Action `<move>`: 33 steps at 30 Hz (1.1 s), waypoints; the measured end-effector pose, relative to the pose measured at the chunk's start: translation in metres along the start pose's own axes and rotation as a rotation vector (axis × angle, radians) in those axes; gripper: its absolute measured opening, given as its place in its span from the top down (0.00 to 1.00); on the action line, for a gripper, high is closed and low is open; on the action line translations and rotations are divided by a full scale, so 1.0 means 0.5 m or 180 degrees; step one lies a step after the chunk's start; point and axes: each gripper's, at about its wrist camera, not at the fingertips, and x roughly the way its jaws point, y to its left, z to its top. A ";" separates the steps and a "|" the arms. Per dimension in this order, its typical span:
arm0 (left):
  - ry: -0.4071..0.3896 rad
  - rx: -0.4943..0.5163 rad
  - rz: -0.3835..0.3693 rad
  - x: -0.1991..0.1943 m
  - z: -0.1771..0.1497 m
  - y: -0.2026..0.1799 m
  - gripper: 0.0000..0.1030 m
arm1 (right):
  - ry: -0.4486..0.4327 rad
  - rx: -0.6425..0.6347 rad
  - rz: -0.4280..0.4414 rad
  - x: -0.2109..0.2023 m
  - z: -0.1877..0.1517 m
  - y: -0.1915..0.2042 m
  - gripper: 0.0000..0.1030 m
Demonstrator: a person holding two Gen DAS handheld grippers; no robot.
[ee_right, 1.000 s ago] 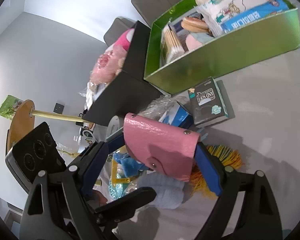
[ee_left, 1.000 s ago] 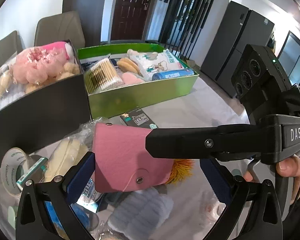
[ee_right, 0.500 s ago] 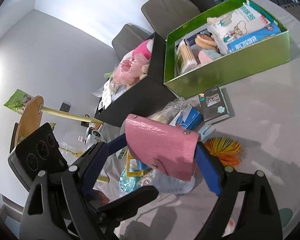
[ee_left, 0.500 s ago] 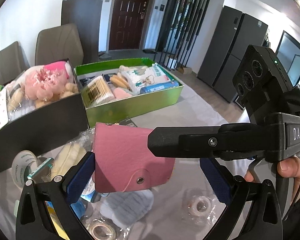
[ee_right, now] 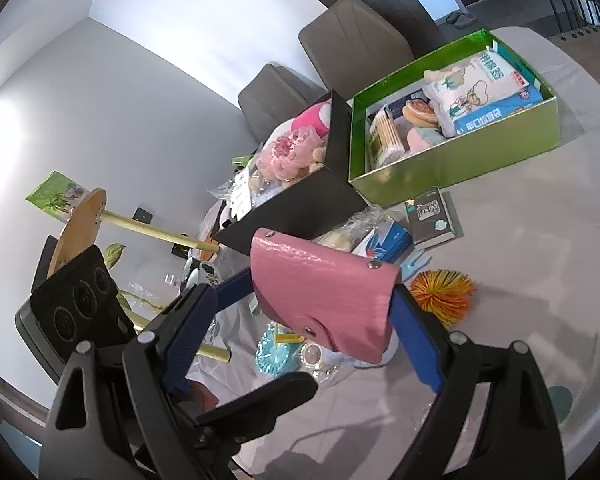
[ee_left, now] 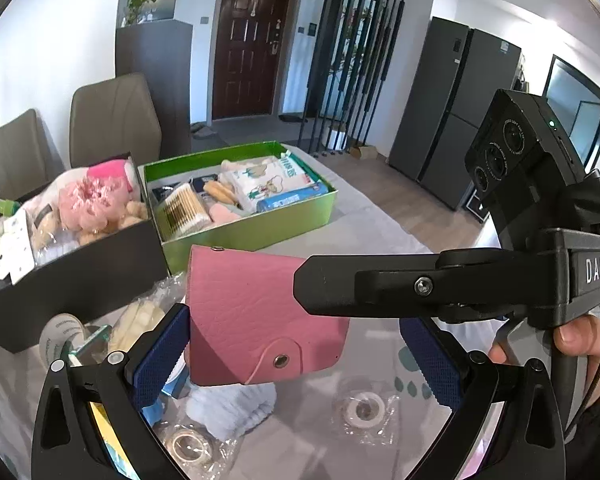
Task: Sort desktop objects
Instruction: 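Carry the pink wallet with the left gripper over the green box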
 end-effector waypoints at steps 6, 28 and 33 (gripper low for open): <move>-0.0058 0.0061 0.0011 -0.022 0.009 -0.028 0.01 | -0.0075 -0.0038 0.0030 -0.035 -0.006 0.012 0.14; -0.0206 0.0176 0.0029 -0.014 0.093 -0.074 0.01 | -0.0270 -0.0153 0.0050 -0.116 0.046 0.020 0.11; -0.0251 0.0169 0.0036 -0.008 0.117 -0.066 0.01 | -0.0291 -0.0178 0.0062 -0.119 0.068 0.021 0.11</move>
